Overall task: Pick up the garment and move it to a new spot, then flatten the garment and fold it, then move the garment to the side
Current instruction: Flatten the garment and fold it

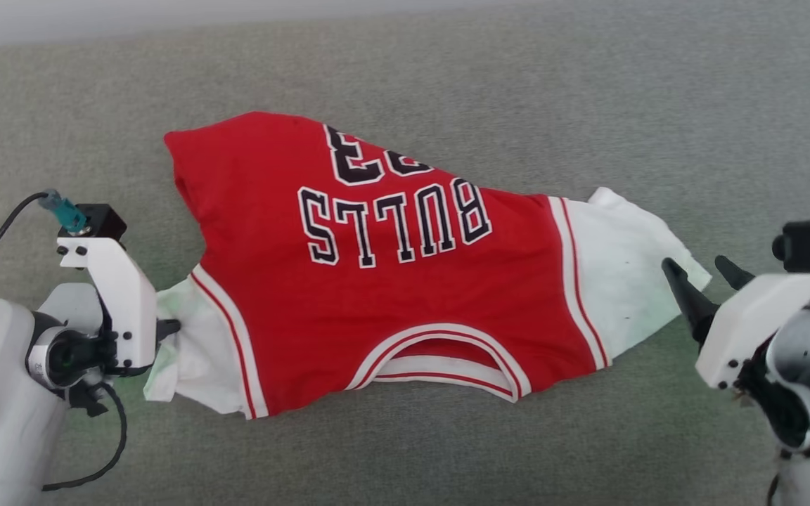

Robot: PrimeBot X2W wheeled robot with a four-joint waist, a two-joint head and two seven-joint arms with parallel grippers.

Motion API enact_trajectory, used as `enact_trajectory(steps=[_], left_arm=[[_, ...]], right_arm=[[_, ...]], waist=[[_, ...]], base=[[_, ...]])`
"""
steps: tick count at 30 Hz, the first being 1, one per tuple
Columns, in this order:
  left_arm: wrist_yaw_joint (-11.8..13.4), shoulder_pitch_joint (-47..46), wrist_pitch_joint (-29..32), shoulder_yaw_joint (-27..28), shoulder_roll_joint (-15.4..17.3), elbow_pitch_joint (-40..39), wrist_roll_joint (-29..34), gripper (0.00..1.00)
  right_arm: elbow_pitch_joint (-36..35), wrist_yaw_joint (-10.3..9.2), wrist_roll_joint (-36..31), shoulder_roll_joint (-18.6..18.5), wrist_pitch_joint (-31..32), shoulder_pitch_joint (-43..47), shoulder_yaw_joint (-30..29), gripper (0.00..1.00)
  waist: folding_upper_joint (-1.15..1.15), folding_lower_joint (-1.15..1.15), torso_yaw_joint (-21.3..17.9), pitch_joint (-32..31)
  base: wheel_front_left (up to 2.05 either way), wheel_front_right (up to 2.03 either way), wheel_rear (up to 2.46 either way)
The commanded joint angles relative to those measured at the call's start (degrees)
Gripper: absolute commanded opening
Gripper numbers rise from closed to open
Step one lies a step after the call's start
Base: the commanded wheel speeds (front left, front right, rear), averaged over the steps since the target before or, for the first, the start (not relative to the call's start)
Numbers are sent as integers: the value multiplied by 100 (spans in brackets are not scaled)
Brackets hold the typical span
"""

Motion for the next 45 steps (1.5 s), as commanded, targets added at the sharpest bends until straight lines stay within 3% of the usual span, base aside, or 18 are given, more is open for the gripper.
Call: enact_trajectory(steps=[1,6,11,17,19,24,31,45], left_arm=[[2,166,-39,-151,-170,212,-1,0],[-48,17,-119,-239,-315,213,15,0],[-77,-65,-184,-265,-368,197,11,0],[-105,-133,-242,-276,-469,216,-78,0],[-113,-142,-267,-284,-499,236,-95,0],[-83,-230,-327,-230,-503,291,-131,0],[37,-545,-131,-54,-335,-34,-230,0],[547,-1571,785,125,-36,-996,-343,0]], right_arm=[[154,-2,5,-188,256,-178,58,100],[726,-1,43,-750,1074,-633,180,100],[1145,-2,80,-1030,1675,-908,323,100],[1975,0,516,-973,2535,-1120,710,100],[2232,6,727,-948,2861,-1107,907,0],[2341,12,1225,-1015,2955,-1348,994,0],[1757,-2,1850,-1182,2862,-1730,782,0],[901,-1,2034,-875,2992,-2657,459,0]], waist=[[-1,0,83,57],[-1,0,279,156],[-1,0,397,210],[-1,0,508,261],[-1,0,536,264],[-1,0,604,196],[-1,0,626,-161],[-1,0,623,-1059]], base=[[0,0,0],[0,0,0],[0,0,0],[0,0,0],[0,0,0],[0,0,0],[0,0,0],[0,0,0]])
